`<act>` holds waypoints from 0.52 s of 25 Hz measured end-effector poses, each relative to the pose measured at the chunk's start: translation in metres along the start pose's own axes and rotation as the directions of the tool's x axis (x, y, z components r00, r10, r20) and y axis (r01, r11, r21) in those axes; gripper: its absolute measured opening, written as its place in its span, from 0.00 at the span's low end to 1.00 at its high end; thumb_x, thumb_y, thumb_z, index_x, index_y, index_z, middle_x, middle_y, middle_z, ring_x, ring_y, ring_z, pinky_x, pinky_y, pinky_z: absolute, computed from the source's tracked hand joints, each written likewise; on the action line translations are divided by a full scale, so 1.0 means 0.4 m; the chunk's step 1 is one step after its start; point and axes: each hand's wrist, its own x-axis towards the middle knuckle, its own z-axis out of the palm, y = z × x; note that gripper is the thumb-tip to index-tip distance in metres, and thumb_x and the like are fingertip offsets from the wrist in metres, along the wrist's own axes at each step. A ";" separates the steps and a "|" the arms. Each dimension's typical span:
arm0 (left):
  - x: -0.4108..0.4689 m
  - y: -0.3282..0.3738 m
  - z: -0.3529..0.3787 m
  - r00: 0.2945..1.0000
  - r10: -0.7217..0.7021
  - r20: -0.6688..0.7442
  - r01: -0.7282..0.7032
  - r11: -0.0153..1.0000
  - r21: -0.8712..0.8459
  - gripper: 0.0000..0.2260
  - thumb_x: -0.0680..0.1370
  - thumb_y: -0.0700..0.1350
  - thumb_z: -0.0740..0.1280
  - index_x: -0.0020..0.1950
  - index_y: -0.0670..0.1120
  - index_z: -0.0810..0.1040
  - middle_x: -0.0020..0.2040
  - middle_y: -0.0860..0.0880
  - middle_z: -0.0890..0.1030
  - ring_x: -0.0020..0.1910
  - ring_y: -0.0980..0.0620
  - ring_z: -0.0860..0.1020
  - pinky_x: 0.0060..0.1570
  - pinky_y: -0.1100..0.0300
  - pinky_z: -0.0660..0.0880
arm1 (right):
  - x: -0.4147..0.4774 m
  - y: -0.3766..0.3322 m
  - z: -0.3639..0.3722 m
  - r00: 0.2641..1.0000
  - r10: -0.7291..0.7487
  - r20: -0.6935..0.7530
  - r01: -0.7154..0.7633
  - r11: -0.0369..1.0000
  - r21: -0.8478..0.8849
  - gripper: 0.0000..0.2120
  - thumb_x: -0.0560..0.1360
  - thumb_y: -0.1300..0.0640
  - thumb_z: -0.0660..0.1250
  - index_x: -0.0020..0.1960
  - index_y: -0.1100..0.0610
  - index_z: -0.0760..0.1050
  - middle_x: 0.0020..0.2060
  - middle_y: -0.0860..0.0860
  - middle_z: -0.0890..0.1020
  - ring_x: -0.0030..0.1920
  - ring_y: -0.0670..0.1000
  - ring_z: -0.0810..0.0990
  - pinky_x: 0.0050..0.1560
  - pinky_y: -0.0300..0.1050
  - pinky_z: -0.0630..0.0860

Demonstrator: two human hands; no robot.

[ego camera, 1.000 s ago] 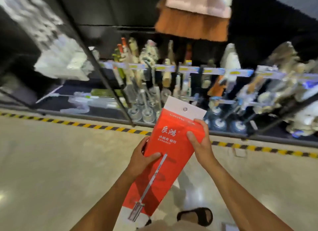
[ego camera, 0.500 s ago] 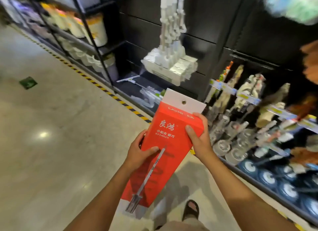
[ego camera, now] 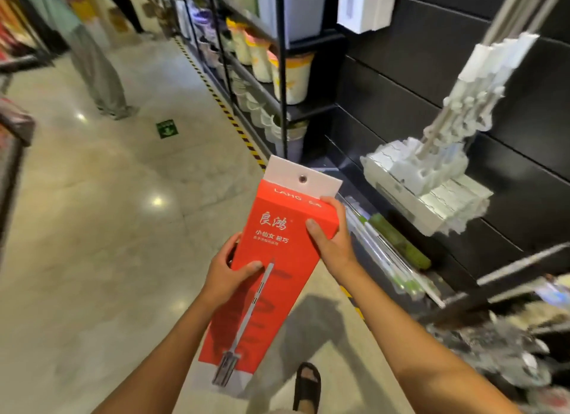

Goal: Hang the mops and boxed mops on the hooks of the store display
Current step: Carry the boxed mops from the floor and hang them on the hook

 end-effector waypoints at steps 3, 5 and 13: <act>0.105 0.008 -0.097 0.992 0.003 -0.124 -0.004 1.000 -0.011 0.36 0.62 0.60 0.78 0.69 0.55 0.75 0.61 0.58 0.83 0.55 0.64 0.84 0.52 0.69 0.79 | 0.180 0.005 0.117 0.992 -0.026 0.126 0.028 0.999 -0.016 0.29 0.73 0.43 0.73 0.69 0.46 0.65 0.57 0.45 0.80 0.52 0.43 0.84 0.48 0.39 0.81; 0.158 0.009 -0.161 0.981 -0.004 -0.195 0.002 1.000 -0.013 0.36 0.63 0.60 0.78 0.70 0.55 0.74 0.61 0.58 0.83 0.56 0.62 0.84 0.53 0.68 0.79 | 0.281 0.005 0.199 0.978 -0.036 0.204 0.040 0.999 -0.017 0.29 0.73 0.42 0.73 0.69 0.45 0.66 0.58 0.48 0.80 0.53 0.44 0.84 0.49 0.40 0.81; 0.475 -0.039 -0.458 0.927 -0.007 -0.374 -0.008 0.999 -0.040 0.31 0.66 0.60 0.78 0.68 0.63 0.75 0.59 0.63 0.84 0.59 0.57 0.84 0.58 0.60 0.80 | 0.679 0.060 0.576 0.923 -0.057 0.381 0.066 0.998 -0.011 0.31 0.74 0.46 0.73 0.71 0.53 0.64 0.58 0.46 0.79 0.54 0.43 0.84 0.48 0.40 0.81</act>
